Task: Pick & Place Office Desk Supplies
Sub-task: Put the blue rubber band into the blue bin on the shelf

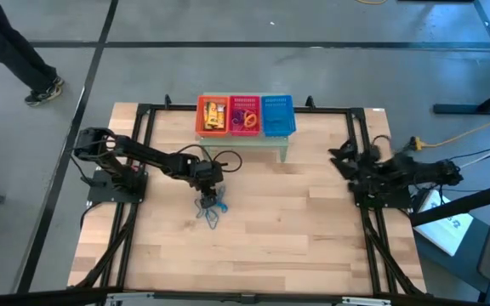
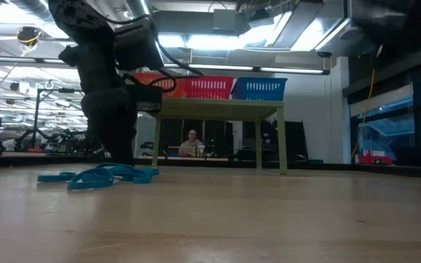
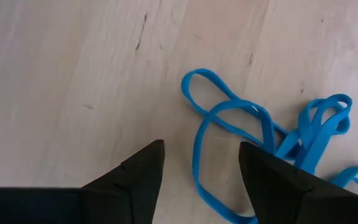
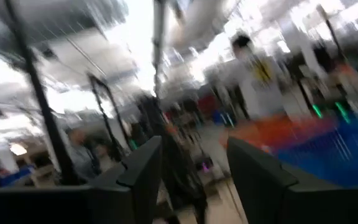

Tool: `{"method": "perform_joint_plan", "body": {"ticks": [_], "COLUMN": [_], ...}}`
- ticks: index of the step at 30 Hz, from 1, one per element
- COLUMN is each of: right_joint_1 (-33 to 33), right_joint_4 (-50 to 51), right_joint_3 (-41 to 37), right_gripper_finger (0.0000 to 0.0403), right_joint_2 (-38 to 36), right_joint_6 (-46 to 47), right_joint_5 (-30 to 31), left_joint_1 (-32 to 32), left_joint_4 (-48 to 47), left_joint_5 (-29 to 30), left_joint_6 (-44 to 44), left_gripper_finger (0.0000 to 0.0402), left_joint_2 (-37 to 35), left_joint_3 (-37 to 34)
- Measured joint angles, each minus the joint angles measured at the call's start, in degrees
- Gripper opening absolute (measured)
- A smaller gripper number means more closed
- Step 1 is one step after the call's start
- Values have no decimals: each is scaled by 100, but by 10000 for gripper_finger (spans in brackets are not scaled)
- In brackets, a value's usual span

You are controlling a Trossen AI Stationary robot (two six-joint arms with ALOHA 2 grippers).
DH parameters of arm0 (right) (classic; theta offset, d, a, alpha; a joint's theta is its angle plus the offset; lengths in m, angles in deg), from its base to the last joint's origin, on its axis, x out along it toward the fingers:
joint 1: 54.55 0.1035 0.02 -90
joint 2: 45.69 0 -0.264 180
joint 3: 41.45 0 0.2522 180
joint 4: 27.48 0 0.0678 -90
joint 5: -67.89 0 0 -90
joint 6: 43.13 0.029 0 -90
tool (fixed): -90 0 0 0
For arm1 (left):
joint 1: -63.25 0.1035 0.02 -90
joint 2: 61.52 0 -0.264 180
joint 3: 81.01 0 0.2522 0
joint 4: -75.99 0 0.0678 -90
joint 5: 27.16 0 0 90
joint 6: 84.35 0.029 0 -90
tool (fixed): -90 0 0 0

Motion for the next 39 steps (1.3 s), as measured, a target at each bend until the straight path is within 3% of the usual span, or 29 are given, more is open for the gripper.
{"method": "perform_joint_plan", "body": {"ticks": [7,12,17,22,32,39], "right_joint_1": [-34,-31,-31,-31,-31,-31], "right_joint_4": [634,1588,1595,1582,1583,1583], "right_joint_3": [-327,-326,-316,-316,-316,-316], "right_gripper_finger": [194,195,195,195,195,195], "right_joint_2": [6,11,292,502,520,520], "right_joint_6": [858,-242,-2355,-2575,-2401,-2397], "right_joint_5": [491,728,287,125,115,117], "left_joint_1": [20,22,22,33,73,194], "left_joint_4": [11,12,39,40,-69,9], "left_joint_5": [154,139,141,122,284,-141], "left_joint_6": [-58,-51,-51,-54,45,155], "left_gripper_finger": [207,207,207,203,116,87], "left_joint_2": [63,67,69,71,109,468], "left_joint_3": [9,7,1,0,-2,-1]}}
